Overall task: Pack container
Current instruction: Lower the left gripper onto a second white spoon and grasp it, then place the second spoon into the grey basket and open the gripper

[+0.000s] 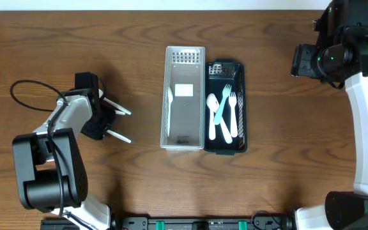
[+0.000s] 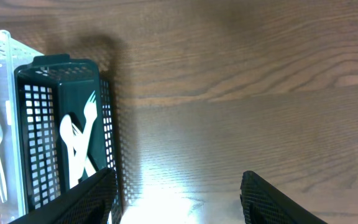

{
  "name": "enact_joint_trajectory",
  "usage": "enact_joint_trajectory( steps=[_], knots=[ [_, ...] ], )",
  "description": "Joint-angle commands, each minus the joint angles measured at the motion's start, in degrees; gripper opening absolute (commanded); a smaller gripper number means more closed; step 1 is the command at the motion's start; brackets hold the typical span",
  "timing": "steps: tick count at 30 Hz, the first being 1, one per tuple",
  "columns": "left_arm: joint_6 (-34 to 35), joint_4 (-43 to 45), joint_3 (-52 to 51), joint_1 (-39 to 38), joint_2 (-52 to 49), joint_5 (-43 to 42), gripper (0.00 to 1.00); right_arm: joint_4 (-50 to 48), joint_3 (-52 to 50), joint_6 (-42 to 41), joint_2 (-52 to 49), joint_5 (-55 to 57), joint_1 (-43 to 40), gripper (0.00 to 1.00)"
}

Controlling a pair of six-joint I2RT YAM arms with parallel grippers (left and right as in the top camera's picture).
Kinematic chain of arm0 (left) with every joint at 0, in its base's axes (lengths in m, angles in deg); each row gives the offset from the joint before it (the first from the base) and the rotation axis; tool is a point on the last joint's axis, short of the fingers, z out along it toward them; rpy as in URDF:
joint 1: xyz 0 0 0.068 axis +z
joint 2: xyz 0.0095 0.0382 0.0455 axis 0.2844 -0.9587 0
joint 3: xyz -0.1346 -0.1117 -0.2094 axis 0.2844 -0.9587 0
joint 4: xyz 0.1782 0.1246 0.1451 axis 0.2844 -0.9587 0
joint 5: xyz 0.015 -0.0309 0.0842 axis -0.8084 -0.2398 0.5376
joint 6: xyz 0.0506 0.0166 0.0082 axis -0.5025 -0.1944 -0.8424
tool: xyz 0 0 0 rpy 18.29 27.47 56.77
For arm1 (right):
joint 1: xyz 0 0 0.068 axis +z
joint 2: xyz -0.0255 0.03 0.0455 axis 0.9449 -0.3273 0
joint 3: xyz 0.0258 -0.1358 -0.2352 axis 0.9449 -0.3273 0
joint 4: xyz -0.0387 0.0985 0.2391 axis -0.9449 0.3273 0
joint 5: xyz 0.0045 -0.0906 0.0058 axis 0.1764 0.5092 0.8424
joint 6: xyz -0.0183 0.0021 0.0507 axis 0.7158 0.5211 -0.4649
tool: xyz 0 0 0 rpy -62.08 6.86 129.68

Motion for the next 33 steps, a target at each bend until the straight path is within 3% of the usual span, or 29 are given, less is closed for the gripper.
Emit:
enact_joint_trajectory(
  steps=[1, 4, 7, 11, 17, 24, 33],
  knots=[
    [-0.2, 0.3, -1.7, 0.0, -4.0, 0.0, 0.36, 0.0, 0.3, 0.9, -0.2, 0.4, -0.3, 0.67],
    [-0.2, 0.1, -1.7, 0.0, -4.0, -0.1, 0.24, 0.0, 0.3, 0.9, -0.2, 0.4, -0.3, 0.67],
    [-0.2, -0.3, -1.7, 0.0, -4.0, -0.1, 0.24, 0.0, 0.3, 0.9, -0.2, 0.4, -0.3, 0.67],
    [-0.2, -0.6, -1.7, 0.0, -3.9, -0.2, 0.1, 0.0, 0.3, 0.9, -0.2, 0.4, -0.3, 0.67],
    [-0.3, -1.3, -1.5, 0.0, -2.7, -0.2, 0.09, 0.0, 0.3, 0.9, -0.2, 0.4, -0.3, 0.67],
    [-7.2, -5.6, 0.9, -2.0, 3.7, -0.2, 0.06, -0.1, 0.3, 0.8, -0.2, 0.4, -0.3, 0.67],
    [-17.7, -17.0, 11.0, -18.4, 18.9, 4.6, 0.06, -0.7, 0.3, 0.8, -0.2, 0.4, -0.3, 0.66]
  ],
)
